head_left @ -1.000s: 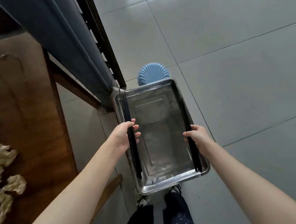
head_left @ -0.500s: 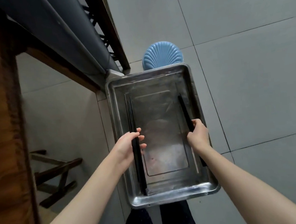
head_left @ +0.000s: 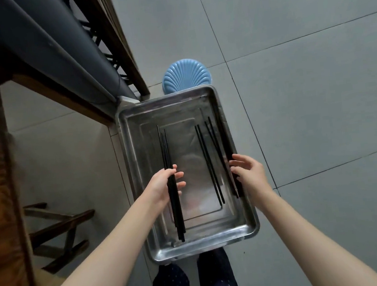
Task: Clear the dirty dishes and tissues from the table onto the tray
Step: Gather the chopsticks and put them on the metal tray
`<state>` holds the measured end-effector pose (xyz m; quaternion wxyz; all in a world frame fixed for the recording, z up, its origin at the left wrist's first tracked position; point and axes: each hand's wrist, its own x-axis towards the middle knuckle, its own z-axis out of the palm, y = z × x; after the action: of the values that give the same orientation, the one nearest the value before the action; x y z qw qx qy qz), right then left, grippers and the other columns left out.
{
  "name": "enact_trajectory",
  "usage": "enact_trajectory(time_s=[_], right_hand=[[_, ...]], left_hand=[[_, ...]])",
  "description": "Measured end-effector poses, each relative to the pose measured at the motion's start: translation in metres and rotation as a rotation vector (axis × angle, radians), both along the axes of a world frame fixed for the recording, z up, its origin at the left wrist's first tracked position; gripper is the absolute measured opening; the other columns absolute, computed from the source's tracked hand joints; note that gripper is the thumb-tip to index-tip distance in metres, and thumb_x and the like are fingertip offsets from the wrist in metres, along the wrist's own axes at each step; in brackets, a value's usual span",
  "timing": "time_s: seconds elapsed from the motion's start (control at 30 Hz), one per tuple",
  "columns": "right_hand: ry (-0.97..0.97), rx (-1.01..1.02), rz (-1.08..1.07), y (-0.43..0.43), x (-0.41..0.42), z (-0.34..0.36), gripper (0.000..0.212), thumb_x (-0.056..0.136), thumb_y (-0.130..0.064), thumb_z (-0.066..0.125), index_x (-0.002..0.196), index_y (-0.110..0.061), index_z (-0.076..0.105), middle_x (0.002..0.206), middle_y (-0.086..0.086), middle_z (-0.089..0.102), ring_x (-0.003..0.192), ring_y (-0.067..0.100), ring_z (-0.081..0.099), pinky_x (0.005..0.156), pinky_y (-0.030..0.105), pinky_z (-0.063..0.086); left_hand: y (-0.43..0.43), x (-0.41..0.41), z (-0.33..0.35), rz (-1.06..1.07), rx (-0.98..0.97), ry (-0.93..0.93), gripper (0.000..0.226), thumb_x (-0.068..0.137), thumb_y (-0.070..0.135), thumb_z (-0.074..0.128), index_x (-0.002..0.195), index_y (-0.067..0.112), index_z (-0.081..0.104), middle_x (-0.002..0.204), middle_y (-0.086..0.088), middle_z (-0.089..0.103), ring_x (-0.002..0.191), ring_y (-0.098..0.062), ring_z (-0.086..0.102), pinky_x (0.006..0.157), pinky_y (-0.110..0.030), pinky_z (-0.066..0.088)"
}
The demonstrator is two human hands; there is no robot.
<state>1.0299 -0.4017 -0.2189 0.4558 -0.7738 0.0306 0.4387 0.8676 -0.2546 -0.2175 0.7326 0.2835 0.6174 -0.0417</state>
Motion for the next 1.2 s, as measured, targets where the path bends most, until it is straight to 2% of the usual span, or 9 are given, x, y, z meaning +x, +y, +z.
enact_trajectory(time_s=[0.07, 0.17, 0.3, 0.4, 0.57, 0.67, 0.73, 0.97, 1.2], right_hand=[[0.121, 0.071, -0.06, -0.012, 0.005, 0.007, 0.031, 0.091, 0.002, 0.052, 0.119, -0.01, 0.059, 0.108, 0.008, 0.067, 0.092, 0.012, 0.063, 0.078, 0.023, 0.049], [0.258, 0.143, -0.14, -0.033, 0.016, 0.007, 0.025, 0.097, -0.012, 0.048, 0.12, -0.017, 0.057, 0.11, 0.004, 0.069, 0.099, 0.015, 0.066, 0.088, 0.033, 0.048], [0.302, 0.188, -0.194, -0.062, 0.029, -0.005, 0.025, 0.102, -0.026, 0.039, 0.119, -0.021, 0.057, 0.11, 0.001, 0.07, 0.102, 0.015, 0.066, 0.083, 0.034, 0.049], [0.331, 0.194, -0.25, -0.08, 0.037, -0.013, 0.028, 0.102, -0.031, 0.034, 0.115, -0.023, 0.058, 0.107, 0.0, 0.072, 0.1, 0.013, 0.068, 0.079, 0.034, 0.048], [0.342, 0.18, -0.248, -0.098, 0.049, -0.017, 0.033, 0.103, -0.035, 0.031, 0.117, -0.023, 0.058, 0.108, 0.0, 0.072, 0.1, 0.014, 0.068, 0.08, 0.034, 0.048], [0.335, 0.155, -0.24, -0.102, 0.051, -0.01, 0.031, 0.103, -0.033, 0.031, 0.116, -0.023, 0.058, 0.106, 0.0, 0.072, 0.098, 0.013, 0.068, 0.079, 0.034, 0.048], [0.326, 0.149, -0.241, -0.102, 0.049, 0.0, 0.031, 0.103, -0.031, 0.032, 0.115, -0.024, 0.059, 0.104, -0.001, 0.073, 0.095, 0.013, 0.069, 0.077, 0.034, 0.048], [0.339, 0.189, -0.194, -0.083, 0.033, 0.071, 0.03, 0.103, -0.03, 0.034, 0.115, -0.021, 0.059, 0.104, 0.001, 0.072, 0.1, 0.018, 0.066, 0.079, 0.035, 0.049], [0.335, 0.241, -0.092, -0.051, 0.0, 0.147, 0.029, 0.103, -0.028, 0.034, 0.122, -0.018, 0.054, 0.109, 0.005, 0.07, 0.101, 0.021, 0.064, 0.091, 0.04, 0.046]], left_hand=[[-0.009, 0.012, -0.005, -0.012, -0.02, 0.005, 0.019, 0.099, 0.017, 0.043, 0.115, 0.017, 0.051, 0.097, -0.003, 0.063, 0.076, -0.022, 0.061, 0.063, -0.032, 0.041], [-0.025, 0.036, -0.017, -0.033, -0.049, 0.014, 0.017, 0.099, 0.019, 0.043, 0.114, 0.017, 0.051, 0.099, -0.002, 0.063, 0.077, -0.021, 0.061, 0.064, -0.031, 0.041], [-0.045, 0.071, -0.033, -0.068, -0.068, 0.008, 0.023, 0.099, 0.024, 0.043, 0.119, 0.015, 0.051, 0.111, -0.005, 0.061, 0.079, -0.02, 0.061, 0.066, -0.032, 0.042], [-0.056, 0.091, -0.045, -0.018, -0.072, 0.004, 0.023, 0.099, 0.027, 0.043, 0.117, 0.016, 0.051, 0.111, -0.007, 0.061, 0.078, -0.021, 0.061, 0.067, -0.032, 0.042], [-0.065, 0.107, -0.057, 0.041, -0.064, -0.017, 0.032, 0.101, 0.03, 0.04, 0.126, 0.013, 0.051, 0.108, -0.005, 0.062, 0.097, -0.023, 0.059, 0.094, -0.039, 0.043], [-0.064, 0.102, -0.05, 0.025, -0.065, -0.023, 0.045, 0.102, 0.028, 0.037, 0.144, 0.012, 0.038, 0.138, -0.011, 0.05, 0.126, -0.028, 0.049, 0.109, -0.043, 0.033], [-0.061, 0.094, -0.037, -0.012, -0.042, -0.012, 0.045, 0.102, 0.027, 0.037, 0.145, 0.013, 0.036, 0.142, -0.011, 0.047, 0.127, -0.029, 0.048, 0.105, -0.044, 0.034], [-0.046, 0.049, 0.051, -0.101, 0.063, -0.028, 0.036, 0.099, 0.033, 0.045, 0.132, 0.021, 0.046, 0.12, -0.002, 0.065, 0.099, -0.02, 0.065, 0.084, -0.035, 0.046], [-0.034, -0.017, 0.146, 0.007, 0.146, -0.089, 0.032, 0.1, 0.031, 0.041, 0.13, 0.022, 0.048, 0.116, 0.0, 0.066, 0.1, -0.022, 0.064, 0.086, -0.037, 0.044]])
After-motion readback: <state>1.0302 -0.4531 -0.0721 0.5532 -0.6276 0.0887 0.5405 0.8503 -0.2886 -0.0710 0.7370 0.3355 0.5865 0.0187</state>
